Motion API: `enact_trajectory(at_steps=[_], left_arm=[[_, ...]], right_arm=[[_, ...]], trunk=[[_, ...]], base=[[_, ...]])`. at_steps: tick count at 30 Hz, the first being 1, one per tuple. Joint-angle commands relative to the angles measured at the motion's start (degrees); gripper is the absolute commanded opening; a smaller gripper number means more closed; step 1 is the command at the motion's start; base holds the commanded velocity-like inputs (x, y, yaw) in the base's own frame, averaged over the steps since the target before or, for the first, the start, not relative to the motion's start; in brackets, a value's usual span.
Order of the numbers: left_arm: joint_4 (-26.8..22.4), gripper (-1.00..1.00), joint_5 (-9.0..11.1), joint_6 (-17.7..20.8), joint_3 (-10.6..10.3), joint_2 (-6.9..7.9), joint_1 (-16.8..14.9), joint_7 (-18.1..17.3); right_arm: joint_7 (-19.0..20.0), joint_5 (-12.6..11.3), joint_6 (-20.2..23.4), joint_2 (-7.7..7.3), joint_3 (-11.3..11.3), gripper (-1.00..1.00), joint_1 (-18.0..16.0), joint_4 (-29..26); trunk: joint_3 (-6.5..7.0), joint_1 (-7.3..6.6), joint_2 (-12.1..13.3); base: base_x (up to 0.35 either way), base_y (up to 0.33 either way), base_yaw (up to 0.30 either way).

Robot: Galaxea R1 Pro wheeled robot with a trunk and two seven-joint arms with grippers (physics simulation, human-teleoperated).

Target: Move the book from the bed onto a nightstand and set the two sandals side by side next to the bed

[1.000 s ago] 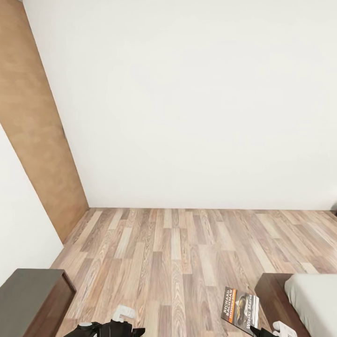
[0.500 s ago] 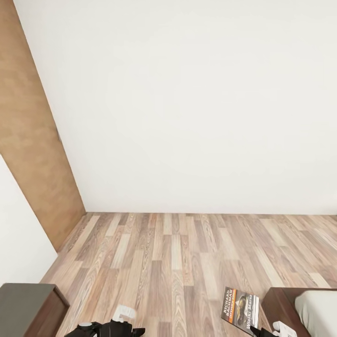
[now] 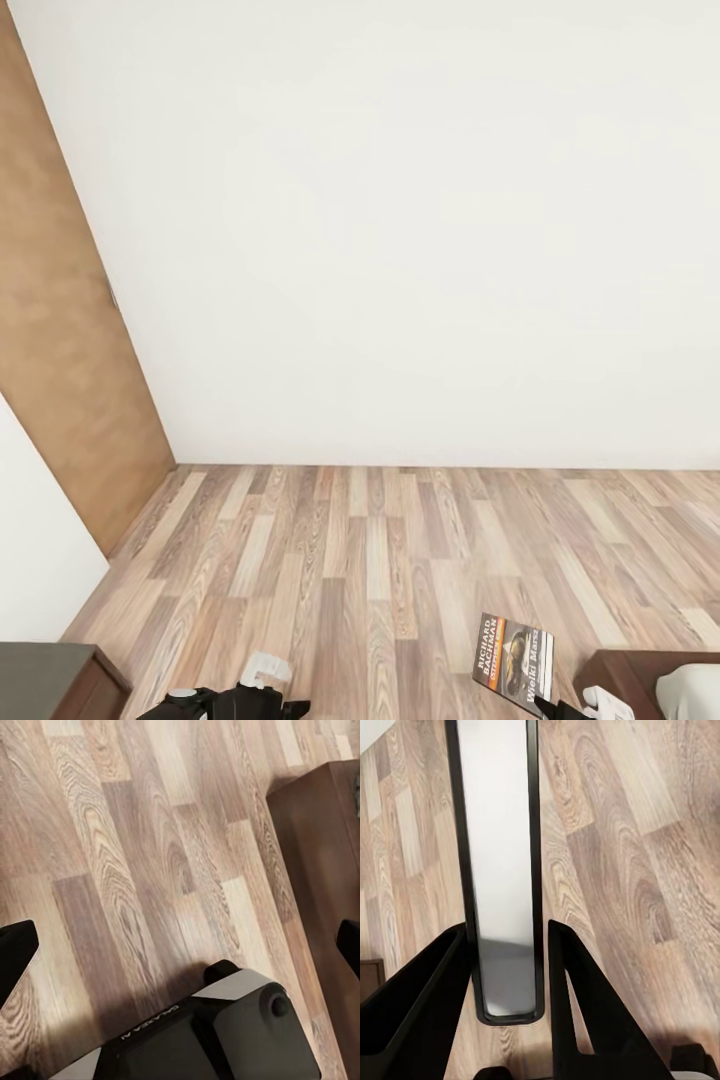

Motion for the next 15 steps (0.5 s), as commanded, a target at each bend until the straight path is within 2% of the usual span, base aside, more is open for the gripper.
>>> enact_trajectory(at_steps=[1, 15], left_arm=[[-0.1, 1.0, -0.5, 0.0, 0.1, 0.01, 0.0, -0.1], [-0.1, 1.0, -0.5, 0.0, 0.1, 0.01, 0.0, -0.1]], right_arm=[[0.1, -0.7, 0.1, -0.04, 0.3, -1.0, -0.1, 0.0], [0.1, -0.7, 0.1, -0.04, 0.3, -1.0, -0.1, 0.0]], trunk=[[-0.12, 0.06, -0.1], [-0.12, 0.06, -0.1]], base=[[0.272, 0.0, 0.0], [0.272, 0.0, 0.0]])
